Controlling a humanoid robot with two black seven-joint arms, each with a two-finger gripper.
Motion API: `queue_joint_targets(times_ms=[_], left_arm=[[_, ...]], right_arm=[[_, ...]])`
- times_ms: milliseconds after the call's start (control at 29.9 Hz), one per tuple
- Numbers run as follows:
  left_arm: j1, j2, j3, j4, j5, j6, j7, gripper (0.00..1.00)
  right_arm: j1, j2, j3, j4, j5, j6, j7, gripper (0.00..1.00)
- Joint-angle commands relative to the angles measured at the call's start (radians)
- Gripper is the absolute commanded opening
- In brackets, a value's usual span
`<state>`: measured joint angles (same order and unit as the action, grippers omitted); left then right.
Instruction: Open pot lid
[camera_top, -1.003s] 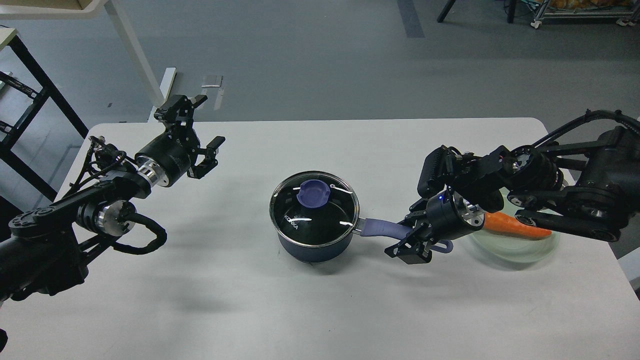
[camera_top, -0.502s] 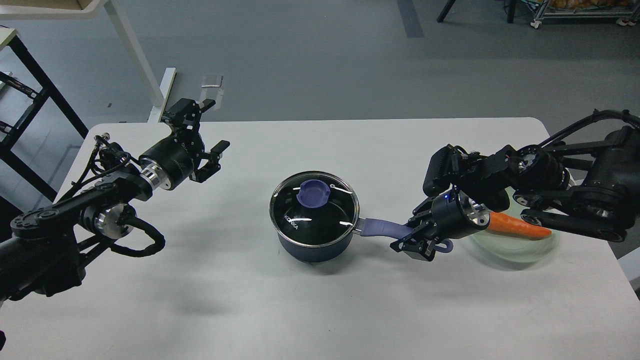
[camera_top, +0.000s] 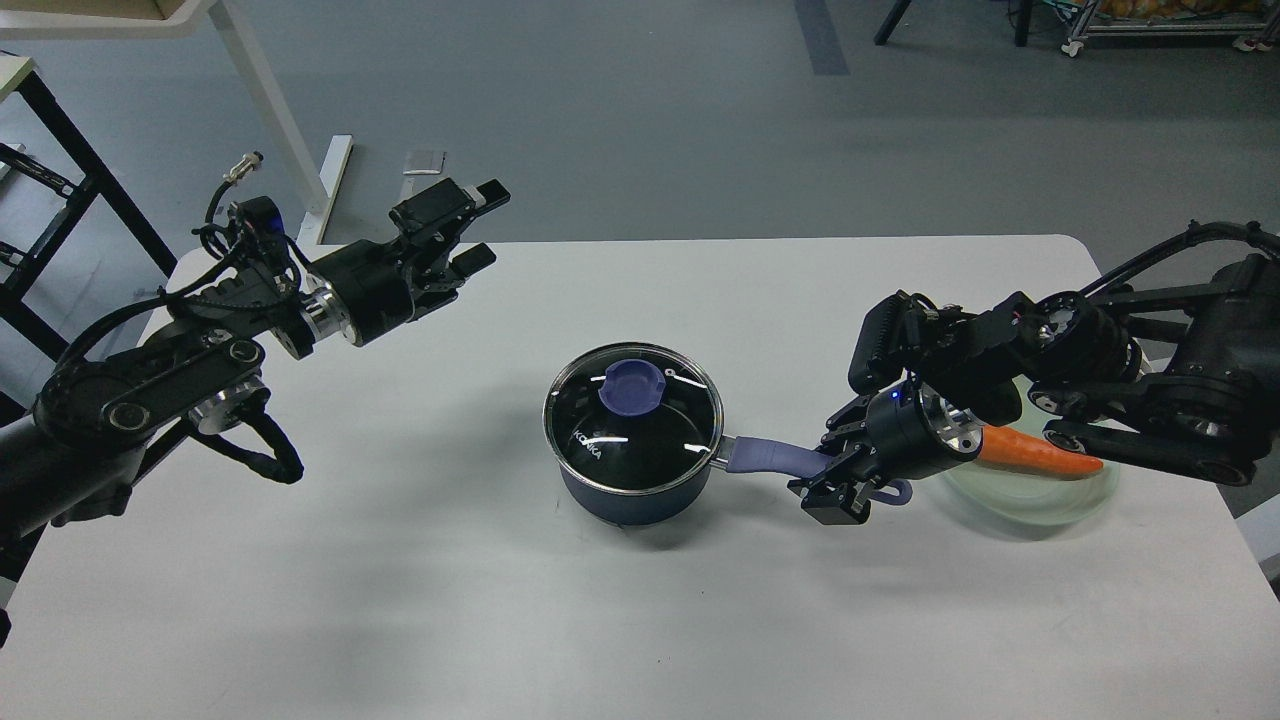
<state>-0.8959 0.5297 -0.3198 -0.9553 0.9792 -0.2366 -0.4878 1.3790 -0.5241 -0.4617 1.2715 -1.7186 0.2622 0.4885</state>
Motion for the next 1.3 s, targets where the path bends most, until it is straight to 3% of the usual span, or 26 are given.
queue_joint_targets(times_ms=[0, 167, 401, 970, 1271], left_arm=[[-0.037, -0.004, 0.004, -0.058, 0.241, 0.1, -0.001, 1.0], [-0.037, -0.005, 0.031, -0.183, 0.611, 0.256, -0.001, 0.99], [-0.061, -0.03, 0.249, -0.233, 1.002, 0.5, -0.001, 0.99], [-0.048, -0.155, 0.275, -0.022, 1.095, 0.508, -0.001, 0.99], [-0.041, -0.169, 0.314, 0.003, 1.087, 0.507, -0.001, 0.97]], right_arm=[[-0.008, 0.001, 0.0, -0.001, 0.001, 0.0, 0.0, 0.23], [-0.015, 0.001, 0.0, -0.003, 0.001, 0.0, 0.0, 0.23], [-0.017, 0.0, 0.0, -0.001, 0.002, 0.0, 0.0, 0.23], [-0.02, -0.008, -0.006, -0.001, 0.002, 0.0, 0.0, 0.23], [-0.021, -0.008, -0.005, -0.001, 0.002, 0.0, 0.0, 0.23]])
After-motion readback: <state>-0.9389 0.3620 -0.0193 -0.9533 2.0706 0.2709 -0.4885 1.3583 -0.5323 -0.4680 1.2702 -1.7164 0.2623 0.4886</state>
